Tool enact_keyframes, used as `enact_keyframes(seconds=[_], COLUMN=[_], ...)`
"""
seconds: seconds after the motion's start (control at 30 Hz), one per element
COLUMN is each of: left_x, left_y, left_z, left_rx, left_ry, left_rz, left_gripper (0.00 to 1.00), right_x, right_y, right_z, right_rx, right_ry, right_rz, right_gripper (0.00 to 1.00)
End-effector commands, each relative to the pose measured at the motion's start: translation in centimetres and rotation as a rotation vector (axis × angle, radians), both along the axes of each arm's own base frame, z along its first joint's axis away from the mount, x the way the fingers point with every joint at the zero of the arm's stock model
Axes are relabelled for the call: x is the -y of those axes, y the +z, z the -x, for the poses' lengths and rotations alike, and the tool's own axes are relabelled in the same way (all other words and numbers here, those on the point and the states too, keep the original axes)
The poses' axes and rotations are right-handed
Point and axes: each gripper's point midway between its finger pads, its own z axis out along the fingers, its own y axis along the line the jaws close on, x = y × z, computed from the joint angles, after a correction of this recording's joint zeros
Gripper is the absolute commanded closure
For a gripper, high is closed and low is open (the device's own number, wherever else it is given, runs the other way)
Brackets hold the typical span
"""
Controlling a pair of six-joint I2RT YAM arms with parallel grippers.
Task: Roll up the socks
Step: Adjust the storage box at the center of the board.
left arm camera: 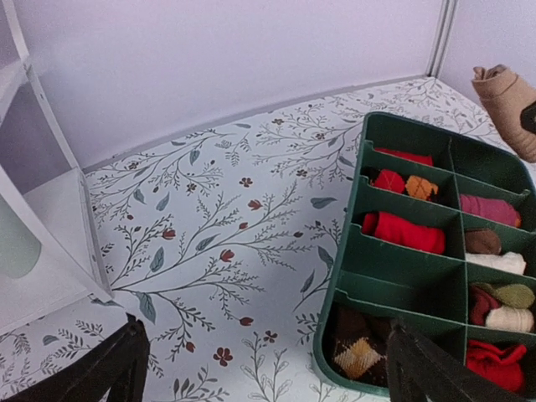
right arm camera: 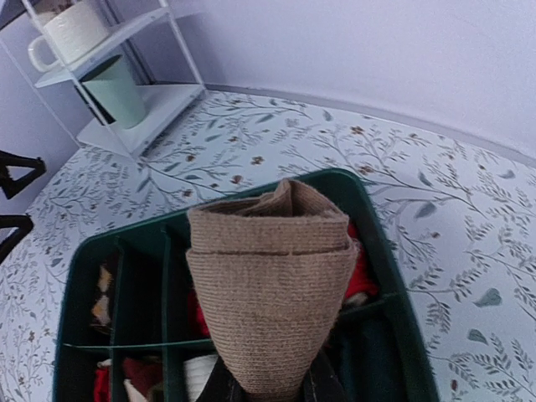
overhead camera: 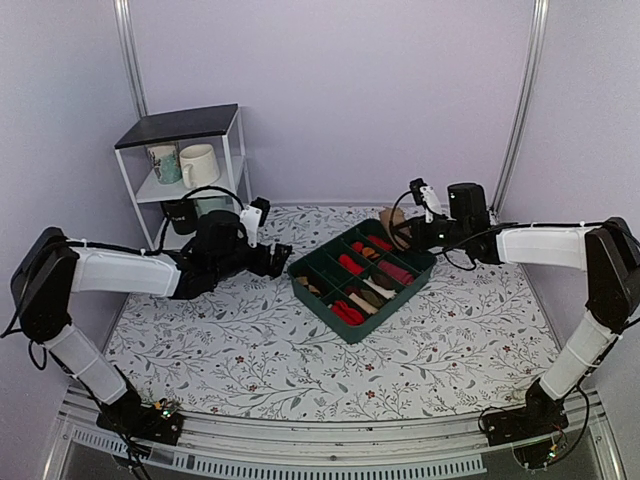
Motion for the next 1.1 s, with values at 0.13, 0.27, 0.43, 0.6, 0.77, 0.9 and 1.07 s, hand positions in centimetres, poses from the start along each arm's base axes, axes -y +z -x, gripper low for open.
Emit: enact_keyframes(seconds=[0.13,0.27,0.43,0.6,0.77,0.9,1.07], left_x=[-1.4,-1.6,-2.1,-2.1,-2.7,-2.9,-1.2], left_y=[2.0,1.9,1.7,1.6,2.3,2.2,1.1], left_z=[-3.6,-4.7,-5.8,-8.2,-8.0,-6.7,-3.1], left_rx=[0.093,0.079,0.093,0.083,0.103,0.045,-0.074], left_ry=[0.093,0.088,0.126,0.121,0.131,0.109,-0.015], left_rz=[0.085,0.130,0.163,0.178,0.175,0.149,0.072], left_gripper=[0.01,0.00,0.00,0.01,0.00,0.01,0.01], right_x=[3.7,3.4,3.2,2.4,1.7,1.0,2.0], right_y=[-1.6,-1.8,-2.4,-2.5,-2.2,-2.5,-2.2], right_z=[-1.4,-2.4,-2.7,-2.4,-3.0,-2.8,-4.0], right_rx=[-0.038,-0.040,-0.098,-0.086,-0.101,-0.136,-0.185], right_ry=[-0.037,0.009,0.094,0.162,0.180,0.171,0.069], right_rz=[0.097,0.125,0.047,0.008,-0.023,-0.034,-0.032], right_gripper=[0.98,0.97,0.98,0.98,0.97,0.98,0.98])
